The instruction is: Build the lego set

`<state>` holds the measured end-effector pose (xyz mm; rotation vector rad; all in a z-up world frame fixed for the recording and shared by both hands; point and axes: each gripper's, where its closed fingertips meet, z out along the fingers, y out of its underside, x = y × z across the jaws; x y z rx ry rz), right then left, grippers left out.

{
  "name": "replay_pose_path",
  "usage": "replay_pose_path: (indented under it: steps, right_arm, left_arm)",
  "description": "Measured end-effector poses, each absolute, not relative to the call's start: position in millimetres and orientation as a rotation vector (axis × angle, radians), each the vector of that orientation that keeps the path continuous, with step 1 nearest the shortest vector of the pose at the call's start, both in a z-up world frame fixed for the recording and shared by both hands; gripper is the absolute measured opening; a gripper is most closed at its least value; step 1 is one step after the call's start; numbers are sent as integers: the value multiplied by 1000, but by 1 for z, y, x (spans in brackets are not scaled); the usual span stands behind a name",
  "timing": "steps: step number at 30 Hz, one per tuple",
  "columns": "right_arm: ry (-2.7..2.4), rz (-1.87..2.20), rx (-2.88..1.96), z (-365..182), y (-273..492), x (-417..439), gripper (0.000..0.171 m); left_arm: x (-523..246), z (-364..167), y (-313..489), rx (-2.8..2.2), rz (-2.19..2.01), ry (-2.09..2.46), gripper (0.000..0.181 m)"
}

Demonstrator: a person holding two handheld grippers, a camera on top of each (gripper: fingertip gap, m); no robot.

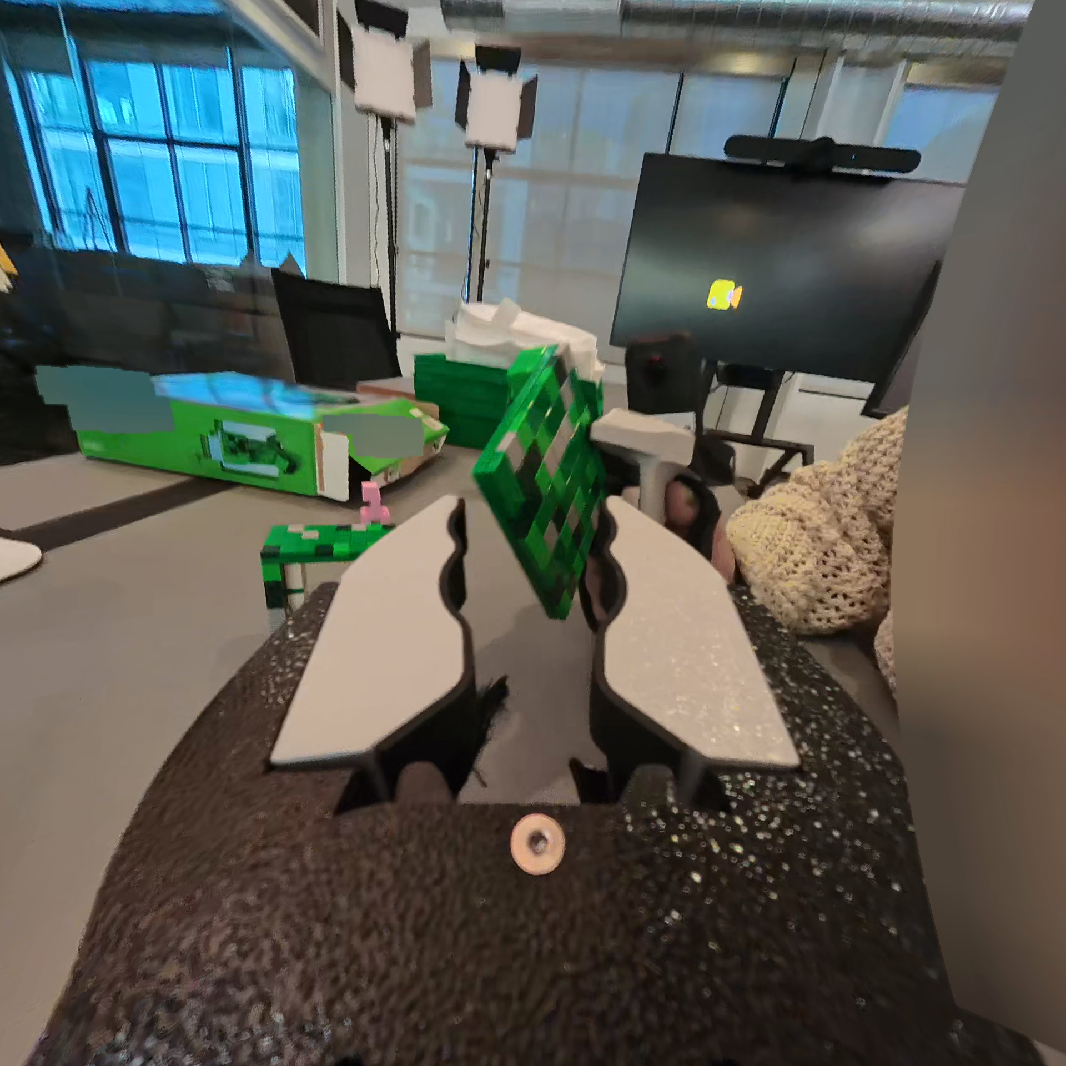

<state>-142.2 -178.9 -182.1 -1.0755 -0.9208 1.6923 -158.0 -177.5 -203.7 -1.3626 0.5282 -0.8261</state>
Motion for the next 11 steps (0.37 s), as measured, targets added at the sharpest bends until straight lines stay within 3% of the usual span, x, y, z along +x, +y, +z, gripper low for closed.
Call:
replay_pose_path:
  steps: [3,7,11]
  right_arm:
    - [-927,1680,-1046,-179,-180,-140,6]
    - [-957,1670,-1004,-178,-186,-139,6]
    - [-1013,1710,-920,-173,-198,-136,6]
  left_arm:
    - [-155,-213,-176,-1409,-868,548,46]
    - [-148,-208,-190,-1338,-1003,609,12]
    - [-144,-202,-205,-1284,-1157,685,6]
